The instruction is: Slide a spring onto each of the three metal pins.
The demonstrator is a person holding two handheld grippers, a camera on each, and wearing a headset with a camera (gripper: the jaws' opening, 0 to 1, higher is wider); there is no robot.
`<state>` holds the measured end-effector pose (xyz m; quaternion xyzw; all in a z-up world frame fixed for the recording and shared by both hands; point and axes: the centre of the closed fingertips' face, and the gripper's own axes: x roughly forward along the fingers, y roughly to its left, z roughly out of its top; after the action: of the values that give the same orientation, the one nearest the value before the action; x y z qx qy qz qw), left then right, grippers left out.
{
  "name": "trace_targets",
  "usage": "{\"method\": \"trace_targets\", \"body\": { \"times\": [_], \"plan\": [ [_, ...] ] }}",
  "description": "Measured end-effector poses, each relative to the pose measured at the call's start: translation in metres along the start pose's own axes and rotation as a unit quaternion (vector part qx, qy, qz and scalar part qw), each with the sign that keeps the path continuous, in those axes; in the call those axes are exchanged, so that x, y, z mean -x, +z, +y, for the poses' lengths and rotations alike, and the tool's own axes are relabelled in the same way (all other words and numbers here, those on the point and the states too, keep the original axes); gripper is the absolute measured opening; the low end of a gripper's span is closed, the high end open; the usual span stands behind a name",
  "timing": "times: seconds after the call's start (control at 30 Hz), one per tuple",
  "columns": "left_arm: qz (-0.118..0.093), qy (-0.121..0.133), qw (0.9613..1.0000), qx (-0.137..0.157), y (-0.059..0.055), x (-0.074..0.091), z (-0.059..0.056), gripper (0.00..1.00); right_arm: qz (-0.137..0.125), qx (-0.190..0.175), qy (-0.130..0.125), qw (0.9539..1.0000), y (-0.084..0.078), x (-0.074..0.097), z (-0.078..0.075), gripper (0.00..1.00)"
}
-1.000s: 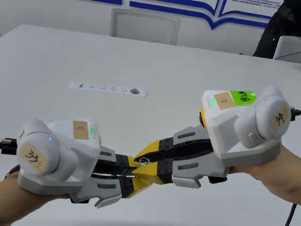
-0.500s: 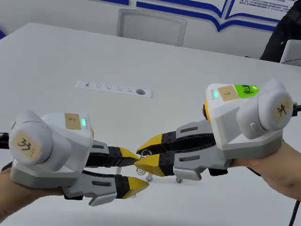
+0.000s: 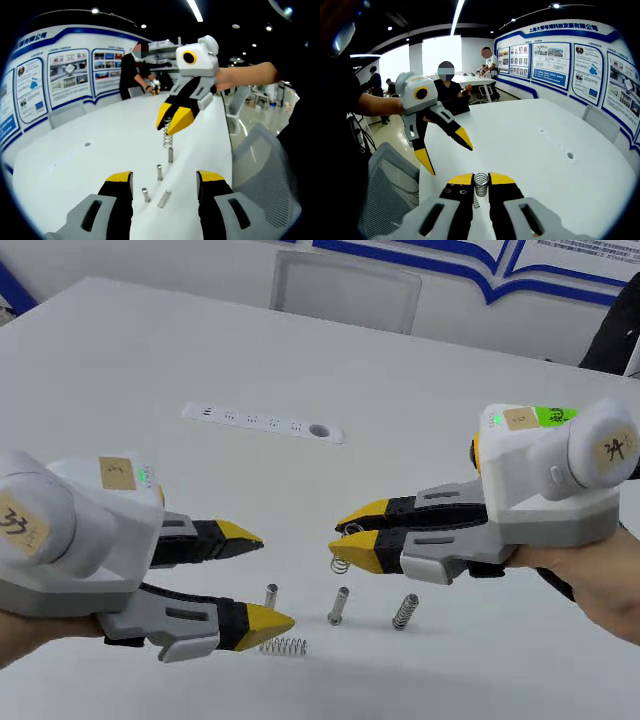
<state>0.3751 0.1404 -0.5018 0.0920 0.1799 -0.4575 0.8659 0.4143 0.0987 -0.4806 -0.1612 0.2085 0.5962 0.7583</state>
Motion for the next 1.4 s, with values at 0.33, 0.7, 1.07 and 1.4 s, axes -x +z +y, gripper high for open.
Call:
{"method": "trace_targets", "body": {
  "times": [0.33,0.7,1.07,1.4],
  "plan": [
    [-0.002,0.045,0.9986,0.027,-0.005,0.012,0.026,0.7,0.02,0.005,-0.037,0.9991,-0.03,-0.017,-0.025,0.11],
    [0.01,0.059,0.9973,0.043,-0.021,0.018,0.033,0.79,0.026,-0.042,-0.06,0.997,-0.065,-0.028,-0.045,0.11],
    [0.018,0.073,0.9957,0.054,-0.028,0.019,0.036,0.91,0.031,-0.054,-0.055,0.9966,-0.073,-0.034,-0.044,0.11],
    [0.03,0.083,0.9942,0.062,-0.038,0.025,0.038,0.92,0.038,-0.066,-0.049,0.9959,-0.08,-0.039,-0.043,0.11]
  ]
}}
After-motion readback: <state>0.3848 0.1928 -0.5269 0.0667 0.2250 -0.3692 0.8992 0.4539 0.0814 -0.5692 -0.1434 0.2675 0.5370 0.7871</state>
